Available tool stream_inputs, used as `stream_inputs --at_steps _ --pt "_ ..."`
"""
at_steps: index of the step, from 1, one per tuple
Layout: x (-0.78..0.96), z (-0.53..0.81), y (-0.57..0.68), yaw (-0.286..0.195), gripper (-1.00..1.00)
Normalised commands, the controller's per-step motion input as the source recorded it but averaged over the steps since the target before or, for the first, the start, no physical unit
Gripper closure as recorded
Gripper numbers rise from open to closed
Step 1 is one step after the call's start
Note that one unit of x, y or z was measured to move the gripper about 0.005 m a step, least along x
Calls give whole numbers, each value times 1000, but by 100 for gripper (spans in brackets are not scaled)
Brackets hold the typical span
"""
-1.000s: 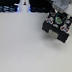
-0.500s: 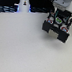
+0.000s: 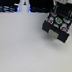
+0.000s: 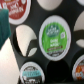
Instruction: Open the kcup holder, insert the kcup into the holder, and close the kcup holder
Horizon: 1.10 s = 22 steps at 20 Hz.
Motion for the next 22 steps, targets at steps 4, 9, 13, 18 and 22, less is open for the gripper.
stream_inputs --at_steps 4,9,13,18,22 --pt "535 165 -415 48 -100" --pt "588 143 -385 39 -100" --pt "620 90 -299 49 -100" --pt "701 -16 -196 55 -100" --pt "799 -28 -38 52 -100"
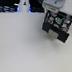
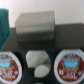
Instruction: Open the kcup holder, insert the kcup into the holder, and close the kcup holder
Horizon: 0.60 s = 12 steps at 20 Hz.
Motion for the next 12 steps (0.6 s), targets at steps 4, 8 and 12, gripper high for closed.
stream_inputs --at_steps 4,8,12 --pt "674 -48 196 88 -100" --pt "353 -125 259 187 -100" --pt "100 -151 125 238 -100"
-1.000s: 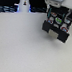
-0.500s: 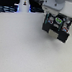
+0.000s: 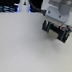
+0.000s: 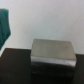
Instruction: Open the kcup holder, insert the kcup into the holder, and close the kcup holder
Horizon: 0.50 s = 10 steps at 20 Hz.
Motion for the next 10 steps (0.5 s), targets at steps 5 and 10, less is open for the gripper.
stream_inputs --at_steps 5,10 --pt "-96 -202 0 292 -100" --pt "-346 -210 73 261 -100"
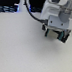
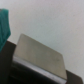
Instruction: Open the kcup holder, insert the kcup into the holder, and close the kcup holder
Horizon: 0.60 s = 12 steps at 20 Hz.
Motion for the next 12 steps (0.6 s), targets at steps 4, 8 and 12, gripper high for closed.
stream_inputs --at_steps 4,8,12 --pt "-280 -13 390 151 -100" --pt "-258 26 542 123 -100" --pt "-400 32 584 99 -100"
